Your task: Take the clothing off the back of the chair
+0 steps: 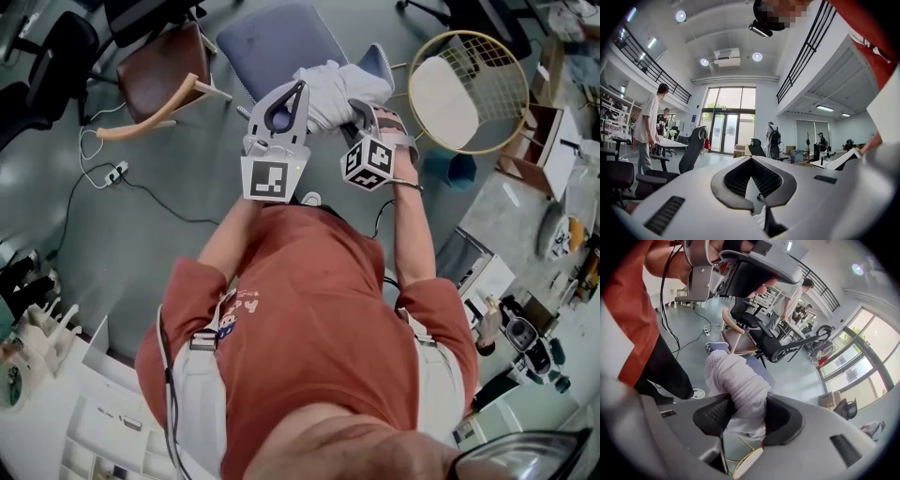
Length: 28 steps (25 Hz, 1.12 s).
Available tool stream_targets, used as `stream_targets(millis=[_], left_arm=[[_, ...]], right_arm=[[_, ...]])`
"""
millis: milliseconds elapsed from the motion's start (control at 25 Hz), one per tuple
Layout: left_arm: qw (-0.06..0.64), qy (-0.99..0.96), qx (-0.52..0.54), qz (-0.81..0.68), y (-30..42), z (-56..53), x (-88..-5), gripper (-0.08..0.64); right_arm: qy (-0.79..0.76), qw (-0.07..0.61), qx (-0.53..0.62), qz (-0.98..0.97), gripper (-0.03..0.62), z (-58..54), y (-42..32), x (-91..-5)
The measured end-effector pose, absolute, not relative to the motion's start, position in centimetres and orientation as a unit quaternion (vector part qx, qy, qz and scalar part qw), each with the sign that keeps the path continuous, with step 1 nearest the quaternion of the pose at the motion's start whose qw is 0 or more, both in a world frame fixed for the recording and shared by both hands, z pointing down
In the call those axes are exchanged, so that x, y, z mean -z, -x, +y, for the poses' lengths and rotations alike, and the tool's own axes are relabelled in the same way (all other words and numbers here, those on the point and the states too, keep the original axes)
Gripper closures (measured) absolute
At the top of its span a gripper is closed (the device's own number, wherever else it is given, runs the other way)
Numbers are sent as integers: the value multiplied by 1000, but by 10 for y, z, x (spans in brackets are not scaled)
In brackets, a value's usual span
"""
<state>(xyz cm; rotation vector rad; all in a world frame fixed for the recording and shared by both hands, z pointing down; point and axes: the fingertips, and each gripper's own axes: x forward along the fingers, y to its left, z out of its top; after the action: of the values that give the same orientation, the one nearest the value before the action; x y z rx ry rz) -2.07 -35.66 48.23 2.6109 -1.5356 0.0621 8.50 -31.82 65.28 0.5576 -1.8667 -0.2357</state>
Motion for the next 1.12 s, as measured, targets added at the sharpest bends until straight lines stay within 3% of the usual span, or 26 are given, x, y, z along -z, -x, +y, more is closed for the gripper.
stream_targets(millis=[200,1120], left_arm=[[54,-859,-20,-509,19,-351,-478,548],[-1,-848,-9,-529,4,-302,-434,548]], right_arm=[[-282,512,68,-809,483,-310,-90,-640],[-478,243,-83,-840,515,-292,-117,-575]])
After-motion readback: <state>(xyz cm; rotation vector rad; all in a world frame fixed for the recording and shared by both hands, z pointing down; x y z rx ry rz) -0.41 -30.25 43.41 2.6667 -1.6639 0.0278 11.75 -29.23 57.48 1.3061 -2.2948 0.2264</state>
